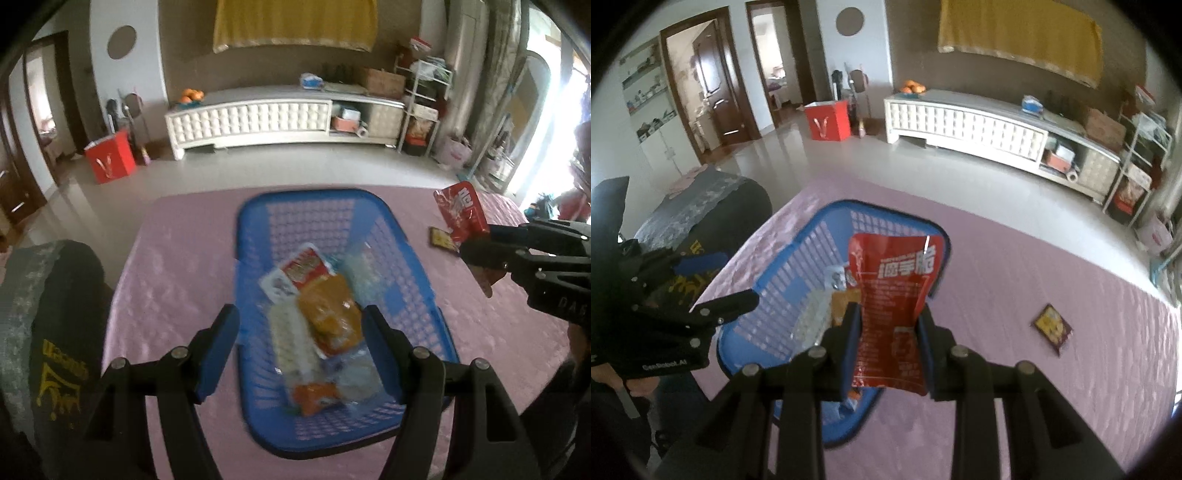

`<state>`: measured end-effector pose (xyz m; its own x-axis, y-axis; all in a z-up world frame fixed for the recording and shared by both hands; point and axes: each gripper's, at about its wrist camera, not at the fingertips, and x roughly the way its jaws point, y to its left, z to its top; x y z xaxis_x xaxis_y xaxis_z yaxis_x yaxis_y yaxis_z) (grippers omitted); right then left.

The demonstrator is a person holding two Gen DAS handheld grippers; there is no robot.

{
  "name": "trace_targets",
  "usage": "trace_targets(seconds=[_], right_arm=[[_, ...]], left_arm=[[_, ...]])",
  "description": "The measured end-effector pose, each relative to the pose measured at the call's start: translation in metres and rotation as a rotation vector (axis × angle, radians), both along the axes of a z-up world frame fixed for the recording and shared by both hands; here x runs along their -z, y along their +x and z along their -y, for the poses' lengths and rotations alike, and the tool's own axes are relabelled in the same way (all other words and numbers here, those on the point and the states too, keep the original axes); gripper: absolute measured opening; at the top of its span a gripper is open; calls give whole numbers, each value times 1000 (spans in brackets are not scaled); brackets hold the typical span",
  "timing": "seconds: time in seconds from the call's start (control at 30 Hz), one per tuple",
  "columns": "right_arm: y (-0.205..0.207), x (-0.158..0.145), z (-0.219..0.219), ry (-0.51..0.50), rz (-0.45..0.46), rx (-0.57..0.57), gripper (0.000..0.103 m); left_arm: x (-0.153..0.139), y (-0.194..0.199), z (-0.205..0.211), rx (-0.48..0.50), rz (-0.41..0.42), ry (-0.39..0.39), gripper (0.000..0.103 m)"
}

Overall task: Organize snacks
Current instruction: 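Lower the red sauce packet into the basket and open the right gripper, then move both grippers away from the basket toward the purple chip bag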

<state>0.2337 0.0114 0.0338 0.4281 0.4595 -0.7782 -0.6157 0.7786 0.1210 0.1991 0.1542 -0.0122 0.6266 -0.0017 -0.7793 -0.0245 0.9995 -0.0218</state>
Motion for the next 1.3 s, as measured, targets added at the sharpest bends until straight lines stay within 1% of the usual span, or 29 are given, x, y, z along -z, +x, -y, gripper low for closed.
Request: trace_targets(seconds=[0.13,0.3,0.43,0.5,0.57,0.8,1.0,1.03,1.1,1.17,1.2,1.23,1.3], right_arm=[[11,4,-18,-7,-7,-27,34],[21,12,-34,-28,-14,-60,34],[35,25,-42,-47,-41,-62,34],[43,33,-44,-55,-60,-56,34],[50,41,-46,-60,-83,-51,34],[65,60,-60,-97,-115,-54,34],[66,71,-67,-142,-96,-69,34],[68,71,-69,-150,-88,-68,36],[70,73,-70,-160,-76,-59,48],[69,71,-66,-158,-80,-49,81],[68,68,-64,-150,-73,-43,85],[65,64,-60,-138,-64,-42,87],[62,57,-53,-131,-49,-38,87]], left_arm=[[-7,4,-16,-15,16,5,67],[-4,20,-32,-35,15,29,67],[2,33,-42,-48,12,10,67],[6,40,-46,-47,2,-8,67],[12,48,-50,-54,-16,-8,67],[24,66,-54,-44,-29,-19,67],[32,73,-52,-40,-41,-7,67],[33,73,-51,-40,-40,-5,67],[34,73,-51,-39,-43,-2,67],[34,73,-52,-44,-43,2,67],[33,72,-52,-46,-42,4,67],[33,70,-51,-44,-40,6,67],[30,67,-50,-34,-29,7,67]])
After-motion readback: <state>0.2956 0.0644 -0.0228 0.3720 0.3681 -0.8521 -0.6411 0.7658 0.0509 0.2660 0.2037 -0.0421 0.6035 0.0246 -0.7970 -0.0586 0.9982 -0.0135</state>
